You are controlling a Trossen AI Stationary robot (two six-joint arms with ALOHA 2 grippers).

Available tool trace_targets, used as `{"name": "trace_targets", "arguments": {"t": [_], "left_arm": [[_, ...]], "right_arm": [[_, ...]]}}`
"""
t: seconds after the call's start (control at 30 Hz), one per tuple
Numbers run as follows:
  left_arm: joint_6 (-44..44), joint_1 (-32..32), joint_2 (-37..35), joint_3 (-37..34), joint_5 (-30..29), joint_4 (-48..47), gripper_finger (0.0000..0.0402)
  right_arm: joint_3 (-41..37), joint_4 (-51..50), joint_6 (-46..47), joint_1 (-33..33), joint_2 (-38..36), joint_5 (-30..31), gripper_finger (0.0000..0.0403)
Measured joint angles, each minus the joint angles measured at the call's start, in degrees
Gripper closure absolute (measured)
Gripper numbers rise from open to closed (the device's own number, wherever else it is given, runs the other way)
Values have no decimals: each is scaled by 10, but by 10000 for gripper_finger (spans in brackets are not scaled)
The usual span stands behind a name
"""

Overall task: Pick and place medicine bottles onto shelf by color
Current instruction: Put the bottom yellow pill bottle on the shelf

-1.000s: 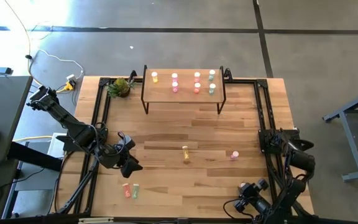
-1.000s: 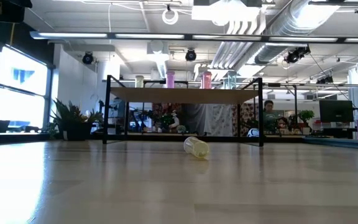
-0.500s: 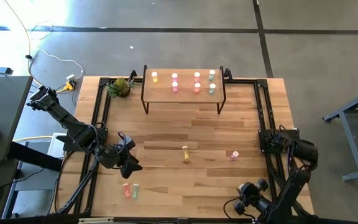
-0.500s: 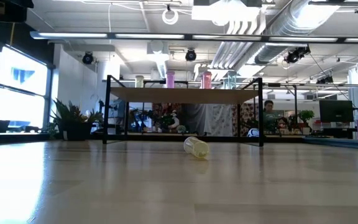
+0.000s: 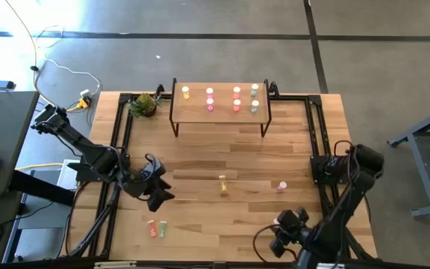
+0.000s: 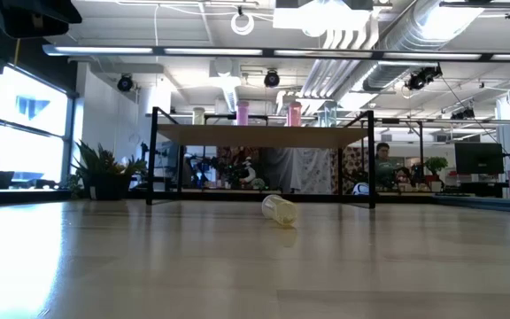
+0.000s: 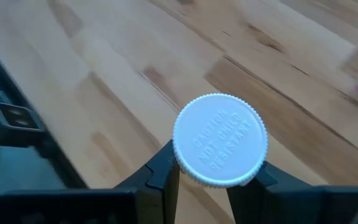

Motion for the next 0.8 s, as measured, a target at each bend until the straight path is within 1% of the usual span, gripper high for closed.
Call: {"name": "trace_targets", "arguments": {"t": [0.3, 0.4, 0.47, 0.6, 0.7, 0.8], "left_arm": [[125, 7, 0, 0, -9, 97, 177], [158, 7, 0, 0, -18, 123, 177], [177, 7, 0, 0, -34, 136, 177], [208, 7, 0, 0, -62, 148, 177], [218, 10, 0, 0, -66, 147, 177], [221, 14, 0, 0, -65, 143, 177]], "right_arm": [[0, 117, -193, -91, -39, -55, 308], [0, 165, -264, -124, -40, -102, 308], [0, 202, -314, -148, -40, -133, 308], [0, 269, -409, -191, -40, -178, 308], [0, 305, -467, -225, -40, -226, 308], [0, 335, -520, -256, -39, -259, 308]]}}
